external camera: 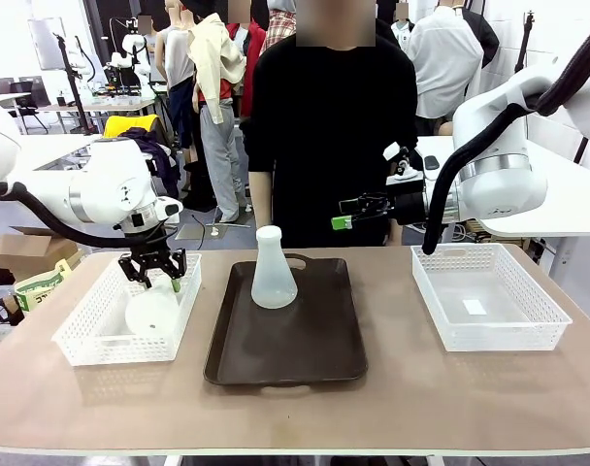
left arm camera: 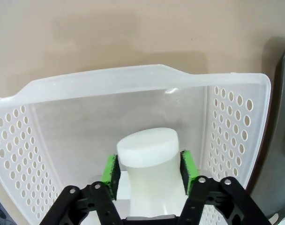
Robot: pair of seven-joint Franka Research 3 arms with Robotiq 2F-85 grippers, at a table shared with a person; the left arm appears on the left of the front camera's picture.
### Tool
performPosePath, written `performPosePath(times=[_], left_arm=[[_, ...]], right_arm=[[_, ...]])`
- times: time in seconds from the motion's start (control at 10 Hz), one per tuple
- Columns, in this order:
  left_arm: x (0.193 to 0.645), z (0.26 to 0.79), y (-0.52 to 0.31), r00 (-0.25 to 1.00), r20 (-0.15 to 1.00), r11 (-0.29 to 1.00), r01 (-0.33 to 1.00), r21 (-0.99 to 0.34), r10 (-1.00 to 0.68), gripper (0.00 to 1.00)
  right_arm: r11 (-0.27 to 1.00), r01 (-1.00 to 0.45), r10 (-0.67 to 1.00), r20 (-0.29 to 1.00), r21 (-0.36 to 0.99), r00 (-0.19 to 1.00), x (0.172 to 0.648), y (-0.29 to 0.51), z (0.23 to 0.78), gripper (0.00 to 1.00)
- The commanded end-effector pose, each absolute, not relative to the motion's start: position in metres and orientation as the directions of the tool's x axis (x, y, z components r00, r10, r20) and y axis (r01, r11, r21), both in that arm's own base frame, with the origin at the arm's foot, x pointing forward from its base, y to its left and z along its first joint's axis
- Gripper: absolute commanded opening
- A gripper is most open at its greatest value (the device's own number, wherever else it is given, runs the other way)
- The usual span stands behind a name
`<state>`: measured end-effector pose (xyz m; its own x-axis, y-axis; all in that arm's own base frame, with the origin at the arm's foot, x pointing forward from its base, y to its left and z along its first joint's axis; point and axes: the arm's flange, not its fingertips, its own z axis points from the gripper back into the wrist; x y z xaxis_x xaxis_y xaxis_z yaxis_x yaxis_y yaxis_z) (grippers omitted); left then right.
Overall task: Prepare the laboratory tools.
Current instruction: Pick up the Big flask that the person points to, then place the picked Big flask upright in the Handle tray as directed by the person.
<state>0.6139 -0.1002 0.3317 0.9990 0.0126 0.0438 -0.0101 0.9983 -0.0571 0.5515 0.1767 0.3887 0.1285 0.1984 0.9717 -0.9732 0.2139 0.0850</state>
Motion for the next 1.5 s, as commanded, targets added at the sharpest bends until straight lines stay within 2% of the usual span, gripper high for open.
performPosePath(times=[0.0,0.1,0.4,0.5,1.4], left_arm=[[0.6157,0.3382,-0.1051,0.999,0.025,0.999,-0.042,-0.014,0.042,0.14],[0.6148,0.3389,-0.1055,0.999,0.022,0.999,-0.048,-0.004,0.048,0.0],[0.6139,0.3432,-0.1008,0.995,0.042,0.996,-0.092,-0.01,0.093,0.0],[0.613,0.3341,-0.1025,0.999,0.029,0.998,-0.034,-0.048,0.035,0.0],[0.613,0.3341,-0.1025,0.999,0.029,0.998,-0.034,-0.048,0.035,0.0]], right_arm=[[0.215,-0.972,0.199,0.971,0.091,0.135,0.5505,0.177,0.3887,1.0],[0.215,-0.972,0.199,0.971,0.091,0.135,0.5505,0.177,0.3887,1.0],[0.215,-0.972,0.199,0.971,0.091,0.135,0.5505,0.177,0.3887,1.0],[0.215,-0.972,0.199,0.971,0.091,0.135,0.5505,0.177,0.3887,1.0],[0.215,-0.972,0.199,0.971,0.091,0.135,0.5505,0.177,0.3887,1.0]])
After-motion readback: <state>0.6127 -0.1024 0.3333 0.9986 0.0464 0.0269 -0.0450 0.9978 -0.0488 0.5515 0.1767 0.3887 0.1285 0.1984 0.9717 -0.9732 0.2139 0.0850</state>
